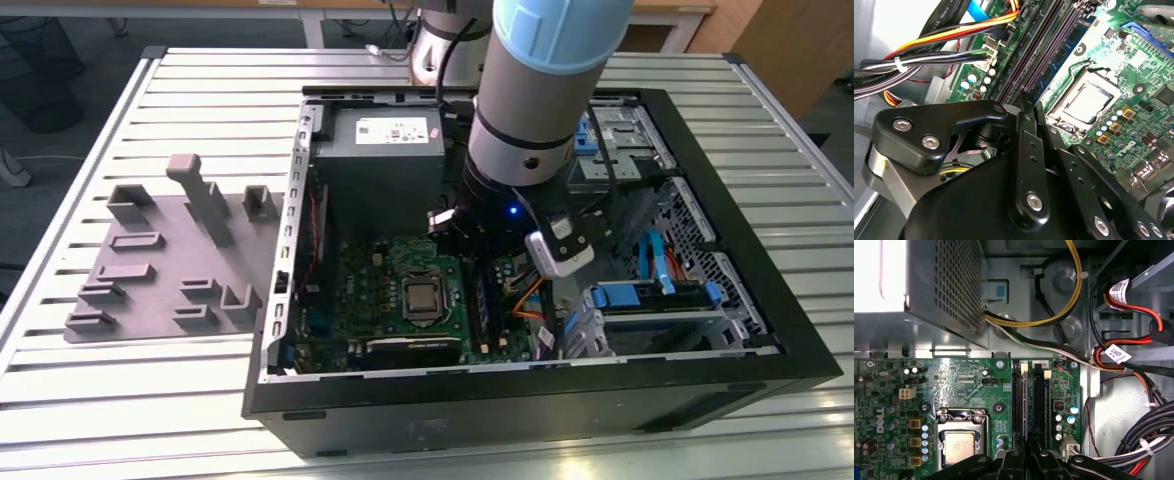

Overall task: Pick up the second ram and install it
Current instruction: 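Insert the second ram into the second slot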

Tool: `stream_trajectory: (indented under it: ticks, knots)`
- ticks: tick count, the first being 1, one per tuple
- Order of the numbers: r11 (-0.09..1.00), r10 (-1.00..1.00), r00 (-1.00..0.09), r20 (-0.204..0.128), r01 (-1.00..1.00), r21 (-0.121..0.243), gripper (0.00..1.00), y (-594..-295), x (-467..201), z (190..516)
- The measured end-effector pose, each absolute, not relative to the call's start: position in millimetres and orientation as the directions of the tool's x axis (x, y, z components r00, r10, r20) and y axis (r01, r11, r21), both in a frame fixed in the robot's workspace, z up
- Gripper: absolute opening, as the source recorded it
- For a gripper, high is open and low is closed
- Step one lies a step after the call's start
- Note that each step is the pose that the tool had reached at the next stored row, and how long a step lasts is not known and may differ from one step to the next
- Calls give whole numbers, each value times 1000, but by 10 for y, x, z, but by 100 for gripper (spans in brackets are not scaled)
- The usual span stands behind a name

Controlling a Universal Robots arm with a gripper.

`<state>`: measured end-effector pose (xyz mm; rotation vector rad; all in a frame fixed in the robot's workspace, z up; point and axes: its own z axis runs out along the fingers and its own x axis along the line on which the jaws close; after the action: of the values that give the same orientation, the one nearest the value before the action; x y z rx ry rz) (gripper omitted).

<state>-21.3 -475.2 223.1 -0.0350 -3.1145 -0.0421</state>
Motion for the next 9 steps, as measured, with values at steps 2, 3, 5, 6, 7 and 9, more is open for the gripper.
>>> stream_trajectory:
  ticks: [2, 3, 5, 6, 7, 9]
  knots:
    - [999, 22, -999, 27, 23, 27, 14, -4759, -212, 2216]
    - [999, 22, -999, 27, 23, 27, 14, -4764, -212, 2212]
    - [999, 22, -999, 27, 23, 27, 14, -4770, -213, 2199]
    - [999, 22, -999, 27, 23, 27, 14, -4773, -213, 2194]
    - [999, 22, -999, 28, 23, 27, 14, -4776, -213, 2190]
    - [999, 22, -999, 28, 23, 27, 14, -4786, -213, 2183]
